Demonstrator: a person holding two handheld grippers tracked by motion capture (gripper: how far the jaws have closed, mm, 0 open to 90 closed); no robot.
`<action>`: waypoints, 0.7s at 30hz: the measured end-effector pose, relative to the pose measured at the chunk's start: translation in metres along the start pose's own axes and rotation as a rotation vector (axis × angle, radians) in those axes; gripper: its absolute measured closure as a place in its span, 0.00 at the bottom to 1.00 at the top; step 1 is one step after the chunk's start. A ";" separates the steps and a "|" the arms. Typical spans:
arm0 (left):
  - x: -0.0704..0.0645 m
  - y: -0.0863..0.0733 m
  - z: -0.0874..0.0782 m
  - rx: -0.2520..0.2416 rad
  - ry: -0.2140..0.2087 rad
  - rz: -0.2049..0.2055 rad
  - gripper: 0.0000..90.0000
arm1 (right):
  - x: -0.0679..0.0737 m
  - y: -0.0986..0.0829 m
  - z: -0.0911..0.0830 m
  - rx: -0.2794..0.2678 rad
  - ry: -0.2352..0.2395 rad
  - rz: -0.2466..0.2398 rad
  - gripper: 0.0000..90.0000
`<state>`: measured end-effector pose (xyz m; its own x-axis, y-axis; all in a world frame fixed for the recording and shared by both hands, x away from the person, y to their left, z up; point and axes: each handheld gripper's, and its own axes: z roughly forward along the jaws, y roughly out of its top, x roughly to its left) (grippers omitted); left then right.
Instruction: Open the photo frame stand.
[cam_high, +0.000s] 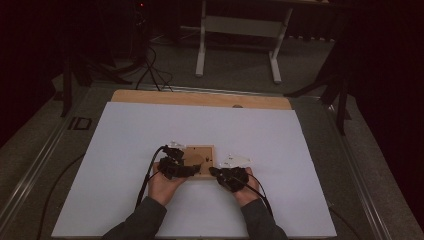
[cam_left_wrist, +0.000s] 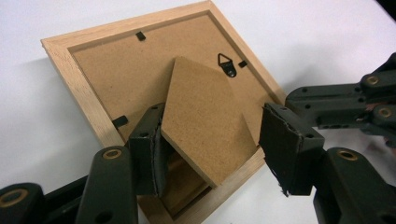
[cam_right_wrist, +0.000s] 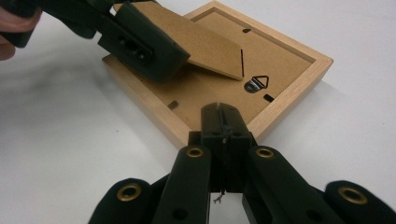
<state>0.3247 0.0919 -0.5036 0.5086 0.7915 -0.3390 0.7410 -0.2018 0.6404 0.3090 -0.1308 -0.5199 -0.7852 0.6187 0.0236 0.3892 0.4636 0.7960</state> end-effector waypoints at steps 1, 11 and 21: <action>0.001 0.000 -0.001 -0.001 -0.007 -0.005 0.50 | 0.000 0.000 0.000 0.000 0.000 -0.001 1.00; 0.008 0.002 -0.007 -0.023 -0.024 -0.044 0.56 | 0.000 0.000 0.000 -0.002 -0.003 -0.004 1.00; 0.007 0.002 -0.007 -0.015 -0.013 -0.032 0.60 | 0.000 0.000 0.000 -0.002 -0.002 -0.004 0.99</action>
<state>0.3268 0.1010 -0.5003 0.4909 0.7895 -0.3685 0.7505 -0.1683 0.6391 0.3089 -0.1307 -0.5200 -0.7857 0.6183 0.0196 0.3853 0.4643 0.7975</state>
